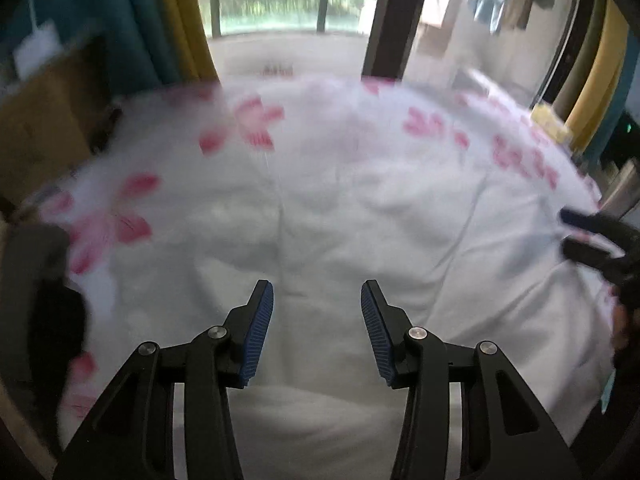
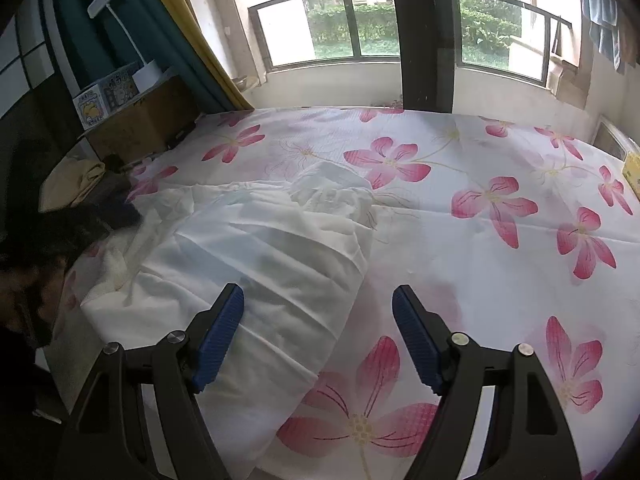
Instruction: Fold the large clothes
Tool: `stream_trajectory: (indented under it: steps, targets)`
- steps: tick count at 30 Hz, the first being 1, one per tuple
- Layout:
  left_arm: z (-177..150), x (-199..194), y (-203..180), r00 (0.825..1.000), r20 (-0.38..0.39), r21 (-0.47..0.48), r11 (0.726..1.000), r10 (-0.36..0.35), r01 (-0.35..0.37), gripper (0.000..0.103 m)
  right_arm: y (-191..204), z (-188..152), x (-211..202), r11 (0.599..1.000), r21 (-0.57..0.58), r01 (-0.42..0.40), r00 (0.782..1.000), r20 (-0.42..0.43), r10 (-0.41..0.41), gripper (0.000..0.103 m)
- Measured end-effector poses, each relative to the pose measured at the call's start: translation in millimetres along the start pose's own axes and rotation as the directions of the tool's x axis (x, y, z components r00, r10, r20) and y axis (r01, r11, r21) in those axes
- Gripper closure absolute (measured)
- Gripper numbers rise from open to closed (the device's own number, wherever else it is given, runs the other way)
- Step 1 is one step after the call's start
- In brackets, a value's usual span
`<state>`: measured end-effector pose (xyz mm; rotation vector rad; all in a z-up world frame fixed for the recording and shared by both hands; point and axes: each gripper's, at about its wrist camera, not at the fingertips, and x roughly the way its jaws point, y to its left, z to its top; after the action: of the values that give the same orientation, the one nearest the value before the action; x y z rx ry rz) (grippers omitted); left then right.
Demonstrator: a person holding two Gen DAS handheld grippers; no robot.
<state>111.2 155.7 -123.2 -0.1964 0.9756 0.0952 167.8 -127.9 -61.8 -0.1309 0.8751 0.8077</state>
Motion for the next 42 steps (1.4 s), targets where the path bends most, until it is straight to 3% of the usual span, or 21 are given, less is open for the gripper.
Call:
stream_trajectory:
  steps: [1,3,4,5,7,14,18,23,28,32,33,34,36,38,42]
  targets:
    - [-2,7,2,1.0,-0.018,-0.007,1.0,-0.006,0.006,0.055,-1,-1,-1,1.0,0.001,0.002,1.0,0.003,-0.002,0.026]
    - [-4,6,1,1.0,0.018,0.008,1.0,-0.016,0.016,0.059,-4,-2,-3,1.0,0.01,0.01,1.0,0.006,-0.01,0.026]
    - [-5,7,1,1.0,0.019,0.013,1.0,-0.025,0.024,0.085,-7,-3,-4,1.0,0.016,0.014,1.0,0.007,-0.014,0.026]
    - [-5,7,1,0.999,0.018,0.017,0.999,-0.046,0.046,0.101,-9,-4,-4,1.0,0.023,0.019,1.0,0.006,-0.019,0.026]
    - [-8,-1,2,0.997,0.048,0.021,0.998,-0.057,0.056,0.101,-12,-5,-3,0.999,0.033,0.029,1.0,0.001,-0.029,0.026]
    - [-7,-74,25,0.975,0.224,-0.067,0.998,0.015,0.0,0.101,-5,0,3,1.0,0.012,0.018,1.0,-0.009,-0.018,0.026]
    - [-17,-72,34,0.979,0.193,-0.076,0.996,0.058,-0.044,0.101,11,-3,20,1.0,-0.029,0.005,1.0,-0.027,-0.006,0.022]
    - [-39,-46,55,0.992,0.108,-0.131,0.99,0.058,-0.044,0.101,28,-12,40,0.997,-0.075,0.029,0.999,-0.019,-0.031,0.019]
    - [-46,-41,62,0.996,0.072,-0.168,0.985,0.055,-0.042,0.1,34,-13,47,0.994,-0.102,0.047,0.999,-0.019,-0.049,0.015]
    - [-33,-65,47,0.979,0.153,-0.175,0.979,0.137,-0.109,0.094,35,-10,45,0.993,-0.099,0.064,0.997,-0.025,-0.067,0.013]
    - [-29,-72,40,0.973,0.188,-0.175,0.979,0.137,-0.104,0.088,36,-9,42,0.993,-0.099,0.07,0.997,-0.02,-0.073,0.013]
    - [-25,-77,34,0.969,0.214,-0.168,0.982,0.124,-0.088,0.076,36,-7,39,0.992,-0.098,0.073,0.997,-0.012,-0.074,0.013]
    - [-18,-82,10,0.962,0.269,-0.115,0.993,0.04,-0.009,0.07,36,-2,33,0.993,-0.094,0.077,0.997,0.013,-0.076,0.013]
    - [-13,-78,-12,0.962,0.27,-0.052,0.997,-0.034,0.05,0.07,32,5,25,0.995,-0.07,0.077,0.996,0.046,-0.074,0.013]
    - [-12,-56,-46,0.972,0.21,0.048,0.994,-0.102,0.093,0.07,23,15,20,0.993,-0.036,0.115,0.99,0.084,-0.112,0.012]
